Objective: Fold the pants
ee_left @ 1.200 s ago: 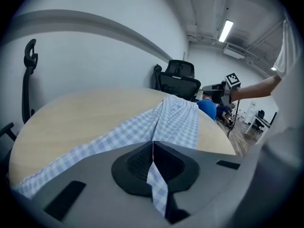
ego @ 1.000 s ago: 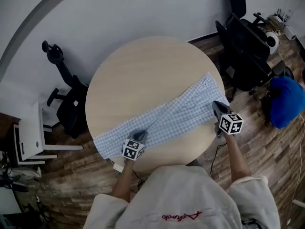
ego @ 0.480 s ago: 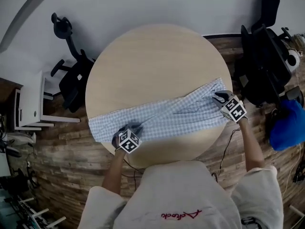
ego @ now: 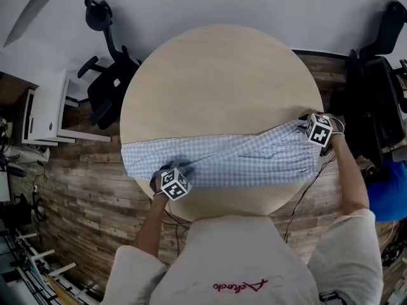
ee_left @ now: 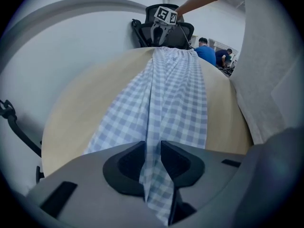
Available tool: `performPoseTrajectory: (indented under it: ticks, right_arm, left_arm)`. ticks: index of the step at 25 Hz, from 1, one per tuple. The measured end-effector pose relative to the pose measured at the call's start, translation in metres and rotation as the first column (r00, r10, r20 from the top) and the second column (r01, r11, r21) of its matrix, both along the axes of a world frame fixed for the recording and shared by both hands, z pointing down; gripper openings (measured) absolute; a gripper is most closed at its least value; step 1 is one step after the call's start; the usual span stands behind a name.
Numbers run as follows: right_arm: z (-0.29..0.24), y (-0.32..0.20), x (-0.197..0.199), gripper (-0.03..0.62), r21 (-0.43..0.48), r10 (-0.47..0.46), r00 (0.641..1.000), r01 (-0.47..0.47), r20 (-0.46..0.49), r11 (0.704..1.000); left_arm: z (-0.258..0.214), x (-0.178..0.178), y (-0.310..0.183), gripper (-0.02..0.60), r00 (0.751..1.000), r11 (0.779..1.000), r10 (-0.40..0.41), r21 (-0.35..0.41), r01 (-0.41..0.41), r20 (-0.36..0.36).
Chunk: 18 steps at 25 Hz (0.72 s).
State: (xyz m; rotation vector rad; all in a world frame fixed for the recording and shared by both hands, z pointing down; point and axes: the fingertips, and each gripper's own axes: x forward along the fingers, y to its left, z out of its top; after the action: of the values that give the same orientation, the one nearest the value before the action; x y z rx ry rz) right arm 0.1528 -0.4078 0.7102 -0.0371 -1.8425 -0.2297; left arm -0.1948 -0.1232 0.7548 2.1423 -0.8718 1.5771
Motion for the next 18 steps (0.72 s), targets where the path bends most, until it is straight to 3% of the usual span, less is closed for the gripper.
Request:
performPoseTrajectory:
  ticks: [7,12,18]
  right_arm:
    - [-0.003,-0.061,0.010,0.110,-0.035,0.081,0.995,-0.083,-0.055,0.996]
    - [0.022,-0.056,0.033,0.112,-0.145,0.036,0.986,-0.059,-0.161,0.988]
    - [0.044,-0.050,0.040,0.144,-0.201,0.010,0.984,-0.046,-0.180,0.979]
  left_arm:
    - [0.009,-0.011,0.007,0.058,0.999,0.998,0.021,-0.056,-0.019,0.030]
    - [0.012,-0.009,0.007,0.043,0.999,0.996,0.022,-0.086,-0.020,0.025]
    - [0.013,-0.010,0.006,0.043,1.000,0.995,0.014,-0.098,-0.012,0.022]
